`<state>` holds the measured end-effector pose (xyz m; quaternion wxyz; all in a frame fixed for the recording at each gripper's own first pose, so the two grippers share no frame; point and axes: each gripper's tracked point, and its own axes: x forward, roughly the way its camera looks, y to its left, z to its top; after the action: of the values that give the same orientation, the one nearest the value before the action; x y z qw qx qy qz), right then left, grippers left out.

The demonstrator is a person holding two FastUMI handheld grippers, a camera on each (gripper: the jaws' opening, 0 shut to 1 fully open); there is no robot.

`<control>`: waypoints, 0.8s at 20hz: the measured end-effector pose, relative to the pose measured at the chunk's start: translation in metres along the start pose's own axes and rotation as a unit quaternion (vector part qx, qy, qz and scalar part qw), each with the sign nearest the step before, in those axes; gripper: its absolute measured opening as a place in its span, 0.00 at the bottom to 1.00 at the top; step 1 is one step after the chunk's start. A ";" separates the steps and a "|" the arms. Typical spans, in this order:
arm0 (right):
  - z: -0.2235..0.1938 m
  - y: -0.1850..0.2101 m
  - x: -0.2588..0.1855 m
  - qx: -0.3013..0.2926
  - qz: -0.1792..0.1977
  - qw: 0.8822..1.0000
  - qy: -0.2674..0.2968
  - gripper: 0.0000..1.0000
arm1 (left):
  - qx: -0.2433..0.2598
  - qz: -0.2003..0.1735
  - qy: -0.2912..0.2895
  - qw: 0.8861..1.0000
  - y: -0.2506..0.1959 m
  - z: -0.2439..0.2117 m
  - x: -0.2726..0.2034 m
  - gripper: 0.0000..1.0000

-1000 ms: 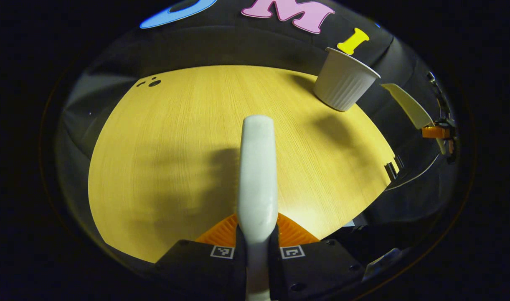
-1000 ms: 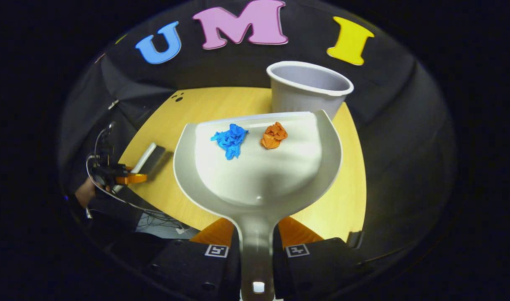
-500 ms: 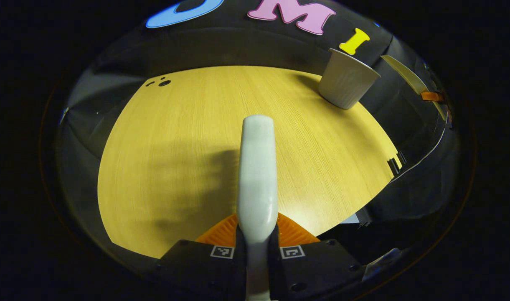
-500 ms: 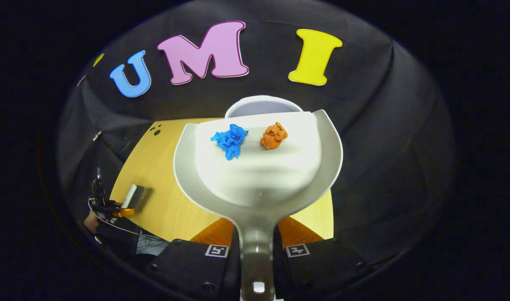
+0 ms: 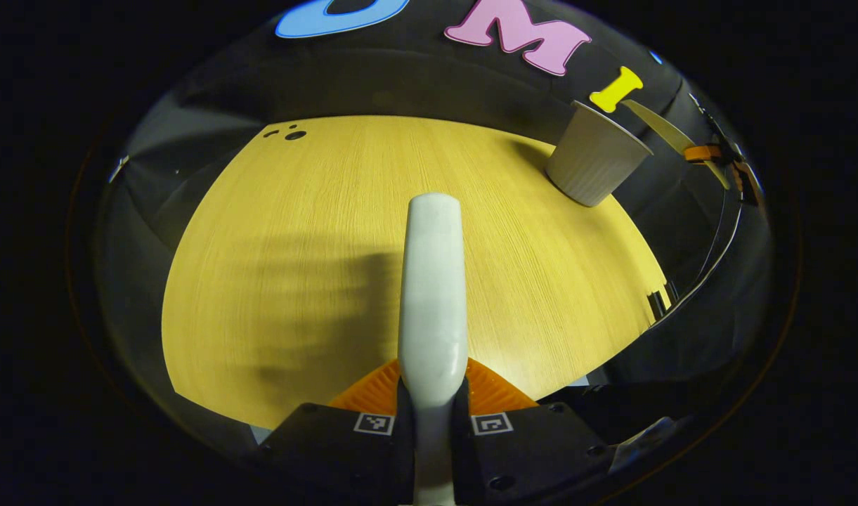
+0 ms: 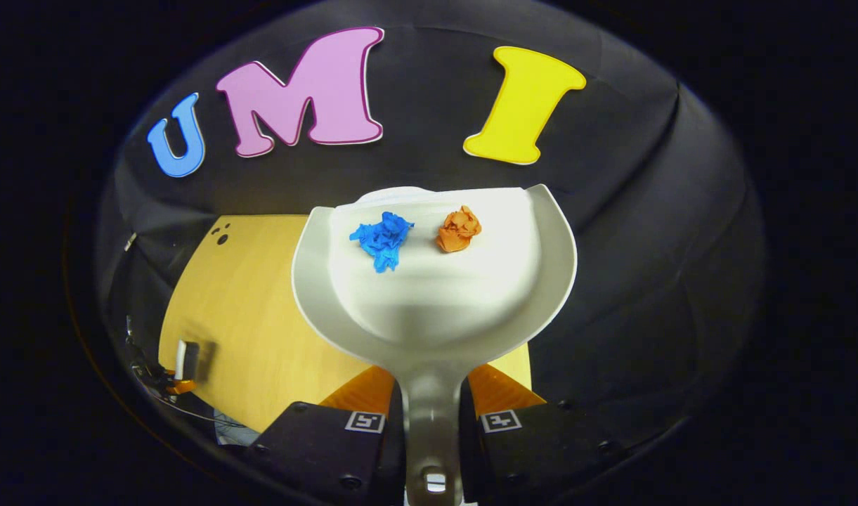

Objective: Pick up the small broom and dustpan from the desktop, sweep the trash into the dustpan with the broom, and then empty the trash into the garbage bin.

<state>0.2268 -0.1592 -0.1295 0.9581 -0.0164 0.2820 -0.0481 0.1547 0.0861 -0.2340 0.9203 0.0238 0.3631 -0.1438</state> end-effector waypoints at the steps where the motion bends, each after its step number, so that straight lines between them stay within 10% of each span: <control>1: 0.004 -0.005 0.009 -0.007 -0.011 1.000 0.000 0.35 | -0.002 0.001 0.000 1.000 0.001 0.001 0.000 0.25; 16: 0.030 -0.037 0.088 -0.178 -0.170 0.968 -0.043 0.35 | -0.013 0.019 0.001 1.000 0.008 0.028 0.000 0.25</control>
<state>0.3135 -0.2044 -0.1494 0.9286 -0.2362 0.2380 -0.1587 0.1760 0.0899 -0.2142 0.9227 0.0190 0.3654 -0.1215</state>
